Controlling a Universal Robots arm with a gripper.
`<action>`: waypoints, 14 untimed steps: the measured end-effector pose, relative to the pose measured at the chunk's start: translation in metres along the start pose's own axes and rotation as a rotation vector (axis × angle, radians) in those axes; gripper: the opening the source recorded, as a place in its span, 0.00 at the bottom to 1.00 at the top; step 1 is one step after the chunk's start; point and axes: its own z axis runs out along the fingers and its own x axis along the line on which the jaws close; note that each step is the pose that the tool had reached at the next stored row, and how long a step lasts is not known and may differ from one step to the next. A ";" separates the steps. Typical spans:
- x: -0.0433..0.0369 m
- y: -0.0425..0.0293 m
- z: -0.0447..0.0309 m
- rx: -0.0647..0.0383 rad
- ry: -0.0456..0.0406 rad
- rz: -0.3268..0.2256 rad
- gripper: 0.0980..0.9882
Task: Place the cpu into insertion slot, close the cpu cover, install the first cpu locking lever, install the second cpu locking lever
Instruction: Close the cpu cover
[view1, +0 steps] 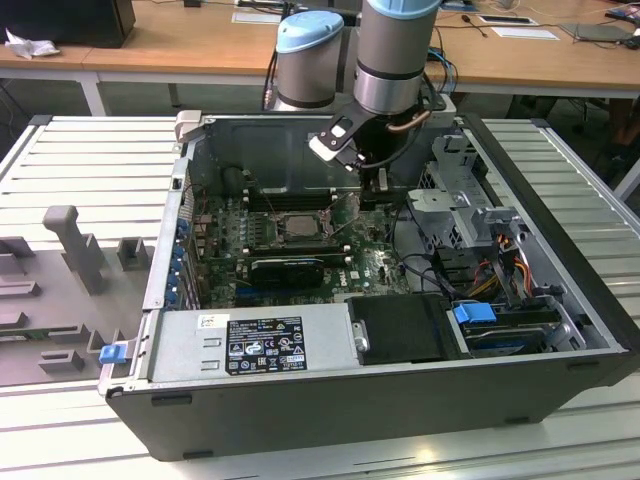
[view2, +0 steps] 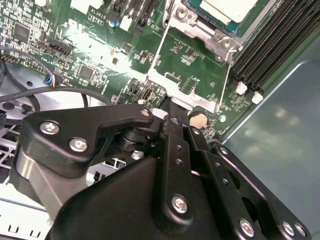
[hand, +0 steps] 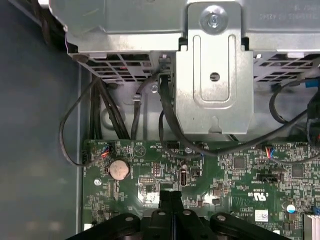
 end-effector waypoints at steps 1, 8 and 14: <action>0.0000 -0.0010 0.0000 0.000 0.0000 0.000 0.01; 0.0000 -0.0105 -0.0005 0.000 0.0000 0.000 0.01; 0.0000 -0.0206 -0.0010 0.000 0.0000 0.000 0.01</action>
